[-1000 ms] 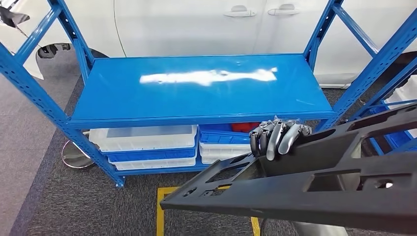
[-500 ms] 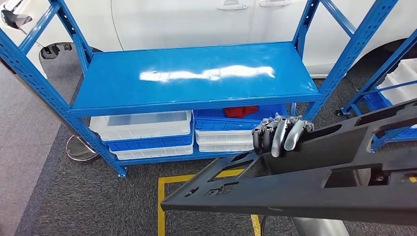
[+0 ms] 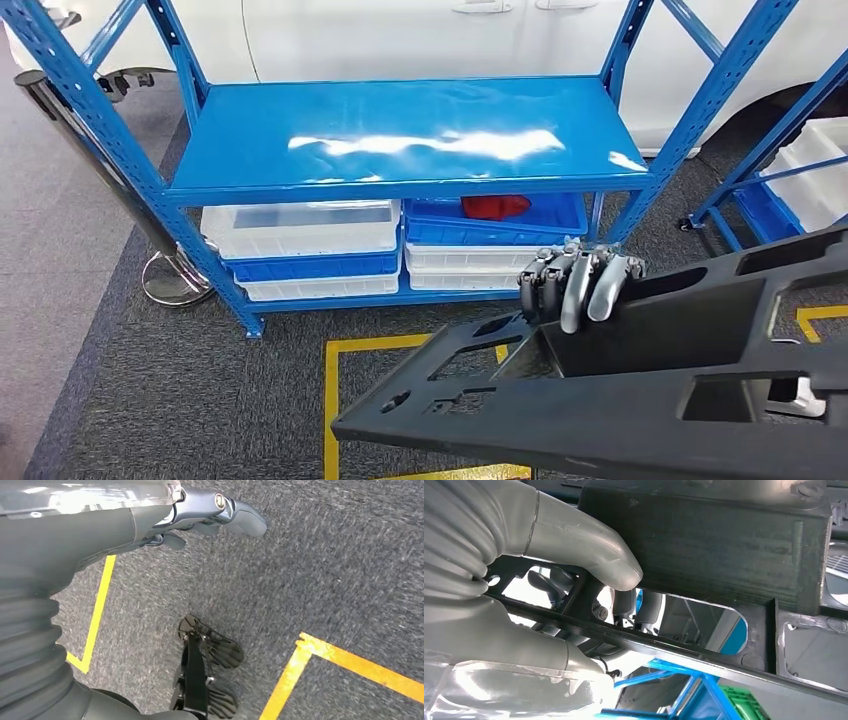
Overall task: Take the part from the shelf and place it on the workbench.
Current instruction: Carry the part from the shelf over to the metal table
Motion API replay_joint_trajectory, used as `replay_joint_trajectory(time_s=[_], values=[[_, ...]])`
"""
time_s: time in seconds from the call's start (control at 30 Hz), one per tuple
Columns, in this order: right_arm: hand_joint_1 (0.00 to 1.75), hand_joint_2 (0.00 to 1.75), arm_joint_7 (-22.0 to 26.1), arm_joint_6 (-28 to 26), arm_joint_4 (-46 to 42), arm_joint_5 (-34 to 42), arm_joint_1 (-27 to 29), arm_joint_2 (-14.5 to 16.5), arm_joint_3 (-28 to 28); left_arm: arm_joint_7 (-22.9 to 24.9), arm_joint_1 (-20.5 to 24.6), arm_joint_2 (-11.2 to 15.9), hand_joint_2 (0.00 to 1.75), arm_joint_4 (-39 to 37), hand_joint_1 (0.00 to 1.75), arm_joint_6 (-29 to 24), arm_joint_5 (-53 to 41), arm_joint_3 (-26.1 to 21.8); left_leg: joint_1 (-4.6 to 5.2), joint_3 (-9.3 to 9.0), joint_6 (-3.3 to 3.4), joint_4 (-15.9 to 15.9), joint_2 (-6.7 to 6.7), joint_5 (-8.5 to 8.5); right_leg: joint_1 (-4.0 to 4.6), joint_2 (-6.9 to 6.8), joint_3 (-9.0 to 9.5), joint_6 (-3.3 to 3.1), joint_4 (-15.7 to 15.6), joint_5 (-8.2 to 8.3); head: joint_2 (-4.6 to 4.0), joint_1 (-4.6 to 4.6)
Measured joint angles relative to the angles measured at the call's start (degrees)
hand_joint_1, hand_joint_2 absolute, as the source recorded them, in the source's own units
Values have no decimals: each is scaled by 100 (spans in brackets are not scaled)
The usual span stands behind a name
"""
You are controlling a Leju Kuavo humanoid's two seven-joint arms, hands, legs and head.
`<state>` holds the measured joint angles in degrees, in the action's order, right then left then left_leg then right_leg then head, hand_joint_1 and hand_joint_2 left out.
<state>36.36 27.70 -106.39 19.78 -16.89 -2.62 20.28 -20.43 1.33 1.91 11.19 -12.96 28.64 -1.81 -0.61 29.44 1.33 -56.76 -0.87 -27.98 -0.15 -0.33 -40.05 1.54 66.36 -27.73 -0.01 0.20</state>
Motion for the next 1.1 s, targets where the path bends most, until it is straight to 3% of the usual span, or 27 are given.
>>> replay_joint_trajectory(time_s=[0.07,0.1,0.13,0.17,0.23,0.27,0.3,0.37,0.4,0.47,0.53,0.57,0.6,0.63,0.67,0.73,0.8,0.87,0.9,0.97,1.03,1.1], values=[[175,175,9,52,-10,3,82,0,-45,68,-8,-2,175,0,0,3,18,-10,2,91,3,-12,-51,58,-28,5,-266,45,734,-355,0,3],[175,175,14,79,-11,4,119,0,-59,113,-13,-3,175,0,0,1,30,-18,3,121,-3,-20,-83,76,-38,3,-260,53,832,-374,0,3],[175,175,21,105,-15,8,145,0,-69,154,-15,-5,175,0,0,2,48,-29,3,141,-11,-27,-119,88,-46,-6,-128,52,680,-287,0,3],[175,175,29,125,-25,15,157,0,-78,189,-14,-7,175,0,0,2,64,-42,3,149,-20,-32,-158,96,-49,-39,112,38,315,-132,1,3],[175,175,41,130,-71,25,162,0,-108,228,-11,-11,175,0,0,1,80,-68,16,154,-54,-42,-236,104,-14,-232,602,-33,-526,110,1,-1],[175,175,44,108,-103,24,168,-1,-127,231,-10,-11,175,0,0,2,75,-80,25,155,-80,-44,-273,107,13,-300,733,-76,-780,165,1,0],[175,175,49,78,-134,15,183,-2,-149,228,-10,-11,175,0,0,4,62,-87,33,155,-110,-43,-311,111,39,-332,771,-114,-886,172,1,-3],[175,175,80,-11,-205,-45,258,-4,-192,217,-7,-11,175,0,0,8,26,-94,40,153,-174,-32,-381,110,42,-228,747,-174,-911,209,1,-1],[175,175,113,-61,-245,-95,310,-7,-215,209,-6,-6,175,0,0,6,4,-94,35,165,-205,-66,-348,70,26,-181,747,-206,-938,232,1,-4],[175,175,182,-162,-306,-206,405,-13,-246,189,-13,11,175,0,0,-4,-21,-95,18,317,-251,-431,-169,-186,-6,-87,752,-272,-988,279,1,-9],[175,175,235,-248,-319,-295,492,-27,-254,180,-29,28,175,0,0,-20,-32,-96,4,659,-273,-1208,-3,-574,1,13,733,-300,-986,296,1,-15],[175,175,252,-288,-324,-330,536,-40,-255,180,-39,33,175,0,0,-33,-43,-96,2,819,-279,-1552,22,-688,5,73,722,-305,-977,299,1,-16],[175,175,263,-323,-336,-357,574,-57,-257,181,-47,34,175,0,0,-48,-60,-96,2,902,-281,-1718,32,-693,8,138,713,-306,-963,299,1,-16],[175,175,267,-354,-358,-381,603,-75,-259,181,-53,34,175,0,0,-62,-80,-96,0,874,-277,-1647,38,-581,9,204,707,-303,-945,297,1,-17],[175,175,268,-388,-396,-404,629,-90,-261,179,-58,34,175,0,0,-69,-104,-96,-3,742,-267,-1357,61,-382,9,271,706,-295,-924,292,1,-17],[175,175,268,-442,-513,-462,683,-109,-263,158,-64,38,175,-1,0,-49,-146,-93,-21,381,-237,-550,271,-21,15,385,686,-262,-871,274,1,-15],[175,175,261,-487,-645,-543,747,-118,-261,130,-65,44,175,-3,0,-10,-194,-87,-25,213,-210,-153,462,77,5,490,626,-201,-832,280,1,-15],[175,175,254,-523,-759,-598,818,-123,-254,119,-48,50,175,-4,0,15,-237,-76,-19,206,-172,-124,424,76,-12,594,583,-129,-834,311,1,-17],[175,175,253,-539,-814,-614,856,-124,-250,119,-38,52,175,-4,0,26,-257,-64,-27,198,-140,-100,364,94,-11,581,569,-98,-816,300,1,-19],[175,175,253,-570,-921,-657,911,-125,-233,129,-30,54,175,-4,0,45,-307,-28,-53,185,-74,-52,231,126,0,391,428,-44,-519,106,0,7],[175,175,267,-602,-1013,-707,995,-125,-190,153,-31,53,175,-4,0,53,-341,14,-48,191,-43,-45,100,130,-18,158,86,2,211,-275,0,32],[175,175,304,-618,-1067,-732,1111,-131,-147,176,-35,49,175,-6,0,37,-363,45,-43,200,-40,-47,-29,126,-49,92,-181,37,782,-465,1,33]])
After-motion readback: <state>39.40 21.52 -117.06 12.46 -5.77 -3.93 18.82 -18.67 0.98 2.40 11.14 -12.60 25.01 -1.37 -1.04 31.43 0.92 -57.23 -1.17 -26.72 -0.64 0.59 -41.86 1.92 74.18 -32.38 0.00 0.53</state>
